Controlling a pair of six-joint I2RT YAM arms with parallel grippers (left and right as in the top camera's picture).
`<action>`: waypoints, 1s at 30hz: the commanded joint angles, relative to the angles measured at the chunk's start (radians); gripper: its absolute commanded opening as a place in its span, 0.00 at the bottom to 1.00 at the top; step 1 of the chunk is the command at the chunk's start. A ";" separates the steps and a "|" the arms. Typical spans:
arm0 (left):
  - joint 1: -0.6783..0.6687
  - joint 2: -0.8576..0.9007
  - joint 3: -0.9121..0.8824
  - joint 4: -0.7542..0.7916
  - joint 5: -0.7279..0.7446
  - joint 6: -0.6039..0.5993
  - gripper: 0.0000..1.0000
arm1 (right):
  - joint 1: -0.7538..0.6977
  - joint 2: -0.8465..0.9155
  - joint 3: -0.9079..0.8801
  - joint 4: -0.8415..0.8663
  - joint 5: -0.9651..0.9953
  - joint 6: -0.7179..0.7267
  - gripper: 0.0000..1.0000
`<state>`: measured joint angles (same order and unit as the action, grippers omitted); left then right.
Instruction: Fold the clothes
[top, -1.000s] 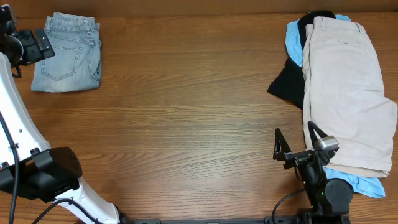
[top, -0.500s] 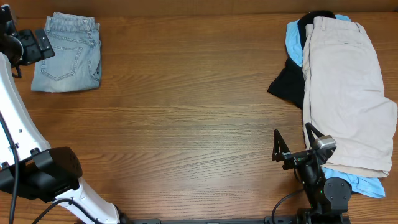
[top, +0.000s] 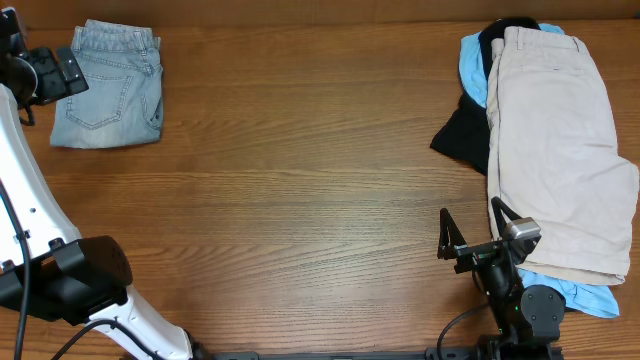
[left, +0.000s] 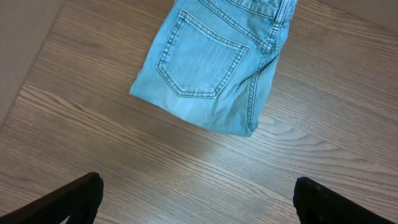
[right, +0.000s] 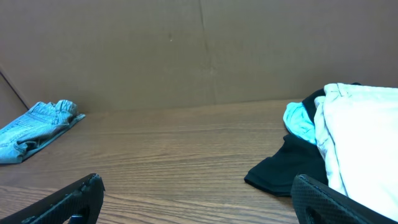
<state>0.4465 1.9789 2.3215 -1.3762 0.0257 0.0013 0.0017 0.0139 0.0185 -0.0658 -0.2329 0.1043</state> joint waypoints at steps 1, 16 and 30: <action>0.002 0.004 0.006 0.000 0.008 -0.009 1.00 | 0.005 -0.011 -0.011 0.008 -0.006 0.000 1.00; -0.142 -0.197 -0.197 0.038 0.008 -0.009 1.00 | 0.005 -0.011 -0.011 0.008 -0.006 0.000 1.00; -0.402 -0.781 -0.797 0.064 0.013 -0.009 1.00 | 0.005 -0.011 -0.011 0.008 -0.006 0.000 1.00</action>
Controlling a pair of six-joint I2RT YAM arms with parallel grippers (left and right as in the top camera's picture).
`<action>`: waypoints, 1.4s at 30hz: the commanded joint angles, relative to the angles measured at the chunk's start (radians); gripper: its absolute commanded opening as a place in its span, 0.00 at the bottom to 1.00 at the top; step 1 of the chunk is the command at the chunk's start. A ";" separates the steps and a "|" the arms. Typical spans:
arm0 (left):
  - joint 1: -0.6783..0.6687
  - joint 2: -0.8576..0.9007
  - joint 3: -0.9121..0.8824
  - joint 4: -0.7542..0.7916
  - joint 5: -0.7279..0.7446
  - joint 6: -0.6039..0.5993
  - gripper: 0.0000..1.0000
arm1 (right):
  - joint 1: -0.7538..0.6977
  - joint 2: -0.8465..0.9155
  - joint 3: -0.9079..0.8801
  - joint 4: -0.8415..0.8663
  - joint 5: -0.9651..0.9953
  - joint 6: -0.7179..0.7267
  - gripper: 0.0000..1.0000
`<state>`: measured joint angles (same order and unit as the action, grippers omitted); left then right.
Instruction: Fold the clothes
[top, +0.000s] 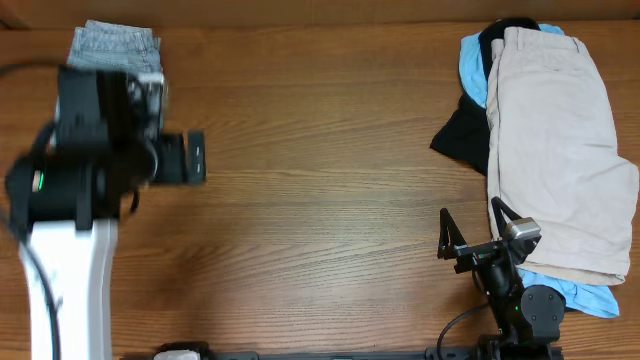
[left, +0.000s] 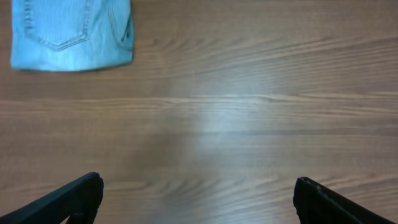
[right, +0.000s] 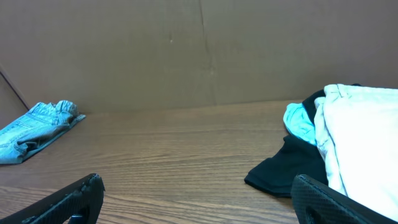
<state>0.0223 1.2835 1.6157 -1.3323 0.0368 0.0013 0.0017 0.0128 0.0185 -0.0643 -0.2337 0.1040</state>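
Folded light-blue jeans (top: 113, 41) lie at the table's far left, largely covered overhead by my left arm; the left wrist view shows their lower edge (left: 69, 34) in its top left corner. My left gripper (top: 190, 158) hangs open over bare wood just right of the jeans, with nothing between its fingers (left: 74, 198). At the right, beige shorts (top: 553, 140) lie on a pile with a black garment (top: 458, 136) and a light-blue one (top: 474, 70). My right gripper (top: 470, 218) stands open and empty at the front, left of the pile.
A brown cardboard wall (right: 199, 50) closes the table's far side. The light-blue garment also sticks out under the shorts at the front right (top: 585, 296). Bare wood (top: 320, 180) spans the middle between jeans and pile.
My left arm was at the far left edge beside the jeans. It now reaches over them, with its open gripper above bare wood to their right. The right arm and the pile are unchanged.
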 joint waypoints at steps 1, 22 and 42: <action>0.031 -0.129 -0.132 0.055 0.021 -0.009 1.00 | 0.005 -0.010 -0.011 0.006 -0.006 0.000 1.00; 0.000 -0.938 -1.344 1.293 0.214 -0.077 1.00 | 0.005 -0.010 -0.011 0.006 -0.006 0.000 1.00; -0.037 -1.280 -1.611 1.273 0.163 -0.092 1.00 | 0.005 -0.010 -0.011 0.006 -0.005 0.000 1.00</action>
